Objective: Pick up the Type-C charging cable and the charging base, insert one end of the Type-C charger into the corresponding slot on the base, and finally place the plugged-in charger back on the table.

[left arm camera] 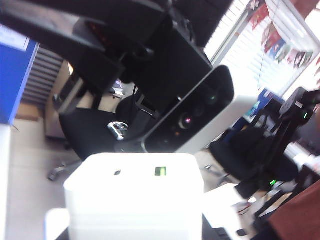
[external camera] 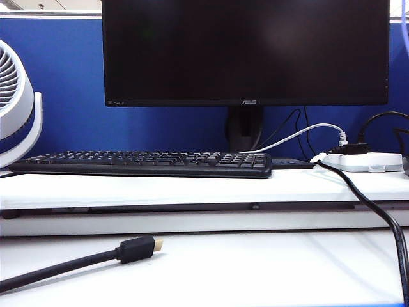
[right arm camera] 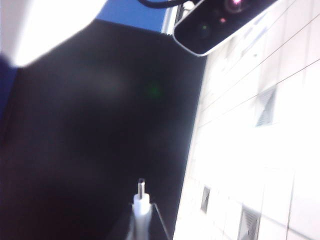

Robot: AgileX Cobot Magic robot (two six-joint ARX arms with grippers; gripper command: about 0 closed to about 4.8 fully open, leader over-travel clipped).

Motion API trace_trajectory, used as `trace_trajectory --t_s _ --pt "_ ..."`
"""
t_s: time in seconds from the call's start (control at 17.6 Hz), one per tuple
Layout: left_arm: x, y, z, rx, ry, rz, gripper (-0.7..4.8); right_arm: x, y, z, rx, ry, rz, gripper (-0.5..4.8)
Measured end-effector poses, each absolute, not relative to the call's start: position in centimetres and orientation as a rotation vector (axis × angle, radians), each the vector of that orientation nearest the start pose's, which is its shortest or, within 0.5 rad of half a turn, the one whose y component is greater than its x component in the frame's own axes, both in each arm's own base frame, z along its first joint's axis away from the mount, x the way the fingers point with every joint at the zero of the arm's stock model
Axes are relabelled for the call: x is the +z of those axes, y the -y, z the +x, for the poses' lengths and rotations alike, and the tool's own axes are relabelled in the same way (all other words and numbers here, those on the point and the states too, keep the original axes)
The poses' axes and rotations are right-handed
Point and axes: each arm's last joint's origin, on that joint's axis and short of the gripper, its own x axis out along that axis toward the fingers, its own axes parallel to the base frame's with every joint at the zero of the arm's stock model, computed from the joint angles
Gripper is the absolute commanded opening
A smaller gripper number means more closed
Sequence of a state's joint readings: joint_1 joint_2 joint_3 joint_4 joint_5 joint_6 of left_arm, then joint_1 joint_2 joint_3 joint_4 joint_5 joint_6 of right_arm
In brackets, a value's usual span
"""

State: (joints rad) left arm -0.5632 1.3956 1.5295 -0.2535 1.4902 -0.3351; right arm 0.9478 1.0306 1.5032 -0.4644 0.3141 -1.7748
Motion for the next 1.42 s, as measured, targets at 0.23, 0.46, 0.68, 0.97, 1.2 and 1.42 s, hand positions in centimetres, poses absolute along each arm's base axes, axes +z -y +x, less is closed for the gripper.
trace_trajectory --t_s 0.23,0.46,0.68,0.97,1.2,1.42 --pt "45.0 17.4 22.0 -2.011 -0.363 -0.214 -0.05 49.2 -13.4 11.1 0.538 0.433 -1.398 -0.07" --pt "45.1 17.4 22.2 -1.966 -0.348 -0.212 -0.05 47.0 -13.2 15.0 0.518 0.039 -0.959 -0.07" --pt "45.1 17.4 22.2 -1.961 -0.362 -0.222 -0.05 44.1 -11.7 19.6 0.288 -0.373 -0.234 -0.07" --pt "45.1 17.5 22.3 -1.898 -0.330 -0.211 -0.05 39.6 -12.2 23.7 0.228 -0.706 0.042 -0.07" --pt "45.1 17.6 22.6 -1.814 -0.313 -0.211 -0.05 32.0 -15.2 28.5 0.262 -1.078 0.049 -0.07" --pt "45.1 17.6 22.6 -1.816 -0.314 -0.211 -0.05 25.1 -16.9 31.9 0.193 -1.285 0.001 1.90"
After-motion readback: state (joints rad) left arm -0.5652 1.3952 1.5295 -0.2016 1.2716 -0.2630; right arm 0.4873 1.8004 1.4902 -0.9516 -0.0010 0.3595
